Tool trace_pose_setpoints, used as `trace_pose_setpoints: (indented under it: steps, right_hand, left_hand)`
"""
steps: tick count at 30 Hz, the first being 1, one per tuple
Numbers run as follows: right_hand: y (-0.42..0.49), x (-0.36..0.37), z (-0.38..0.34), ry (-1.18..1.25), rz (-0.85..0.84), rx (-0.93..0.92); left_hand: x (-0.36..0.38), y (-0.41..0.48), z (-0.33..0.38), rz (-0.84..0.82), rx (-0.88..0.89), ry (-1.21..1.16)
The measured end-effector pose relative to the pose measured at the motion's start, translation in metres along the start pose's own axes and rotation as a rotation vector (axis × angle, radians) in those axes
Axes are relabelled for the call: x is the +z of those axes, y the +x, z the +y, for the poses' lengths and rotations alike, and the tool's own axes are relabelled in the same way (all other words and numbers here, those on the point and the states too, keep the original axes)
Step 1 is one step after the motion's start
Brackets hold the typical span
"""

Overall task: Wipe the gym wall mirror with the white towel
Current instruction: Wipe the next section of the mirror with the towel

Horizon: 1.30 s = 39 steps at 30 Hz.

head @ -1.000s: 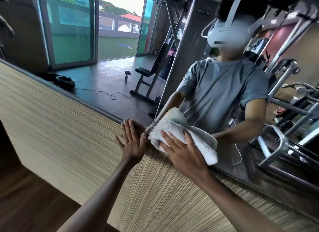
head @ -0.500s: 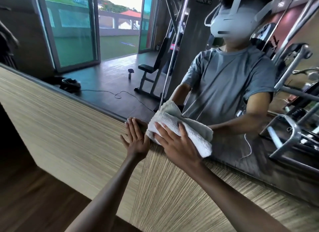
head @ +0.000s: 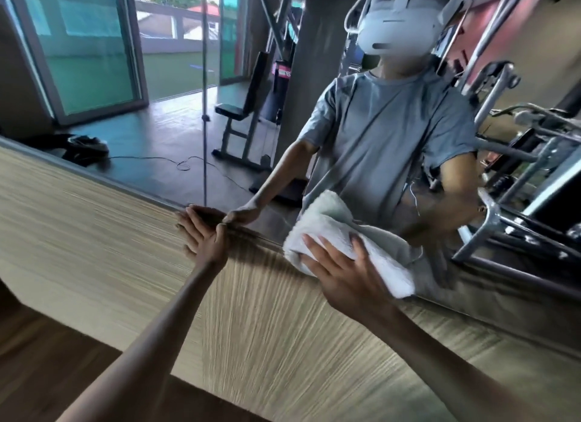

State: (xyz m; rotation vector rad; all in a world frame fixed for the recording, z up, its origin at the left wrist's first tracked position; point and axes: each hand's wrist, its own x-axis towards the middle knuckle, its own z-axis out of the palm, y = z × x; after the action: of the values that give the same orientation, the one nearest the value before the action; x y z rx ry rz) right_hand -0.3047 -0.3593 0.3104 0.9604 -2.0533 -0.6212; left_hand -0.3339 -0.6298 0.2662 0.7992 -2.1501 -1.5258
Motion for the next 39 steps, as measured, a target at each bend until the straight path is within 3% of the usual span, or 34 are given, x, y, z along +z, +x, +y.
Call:
trace_pose_setpoints:
  steps: [7,18,28,39]
  right_hand:
    - [0.001,0.007,0.001,0.042,0.007,-0.050]
    - [-0.187,0.002,0.106,0.037,0.054,0.029]
    - [-0.086,0.004,0.048,0.152,0.042,0.026]
    - [-0.182,0.001,0.097,0.051,0.048,0.066]
  left_hand:
    - [0.054,-0.072,0.024,0.000,-0.080,-0.171]
    - [0.106,-0.122,0.039,0.098,-0.060,-0.236]
    - [0.099,-0.119,0.032,0.020,-0.002,-0.290]
    - [0.096,-0.120,0.031,-0.025,0.021,-0.181]
